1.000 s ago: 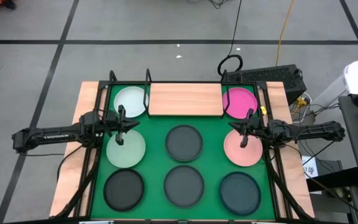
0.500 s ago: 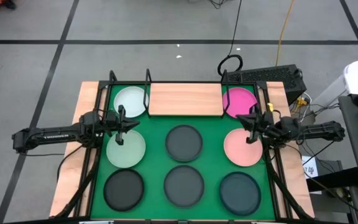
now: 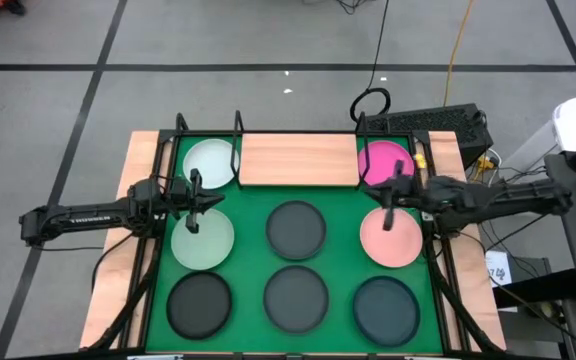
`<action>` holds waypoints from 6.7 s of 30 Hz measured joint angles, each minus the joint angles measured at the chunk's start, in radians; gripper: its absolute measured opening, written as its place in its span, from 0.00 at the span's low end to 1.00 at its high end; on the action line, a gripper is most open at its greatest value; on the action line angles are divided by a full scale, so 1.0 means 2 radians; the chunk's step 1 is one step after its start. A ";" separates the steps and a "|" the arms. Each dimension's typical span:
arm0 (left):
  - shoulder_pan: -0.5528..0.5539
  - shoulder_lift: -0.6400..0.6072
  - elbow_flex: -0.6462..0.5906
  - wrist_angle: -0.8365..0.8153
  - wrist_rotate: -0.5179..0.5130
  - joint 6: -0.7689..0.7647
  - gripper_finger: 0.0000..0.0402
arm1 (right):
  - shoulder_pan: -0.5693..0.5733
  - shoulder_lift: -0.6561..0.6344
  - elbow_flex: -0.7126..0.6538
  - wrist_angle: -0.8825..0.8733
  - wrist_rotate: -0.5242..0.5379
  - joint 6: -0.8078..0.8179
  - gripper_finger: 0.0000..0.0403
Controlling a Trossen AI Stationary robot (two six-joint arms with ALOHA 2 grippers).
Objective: Place and stack plates onto a shelf
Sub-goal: Put the top black plate on the shelf, then stack the white plate on top of the black plate on the shelf
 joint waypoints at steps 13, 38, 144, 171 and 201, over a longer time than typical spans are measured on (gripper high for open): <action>0.000 0.000 0.000 0.000 0.000 0.000 0.01 | 0.002 0.243 0.022 0.026 -0.108 -0.094 0.30; 0.000 0.000 0.000 0.000 0.000 0.000 0.01 | 0.052 0.480 0.023 0.189 -0.051 -0.345 0.46; 0.000 0.000 0.000 0.007 -0.013 -0.029 0.01 | -0.058 0.106 -0.004 0.262 -0.116 -0.135 0.26; -0.018 0.170 0.263 -0.539 -0.270 -0.155 0.01 | -0.057 0.106 -0.007 0.262 -0.116 -0.134 0.26; 0.032 0.497 0.255 -0.474 -0.301 -0.105 0.28 | -0.057 0.106 -0.007 0.262 -0.115 -0.136 0.26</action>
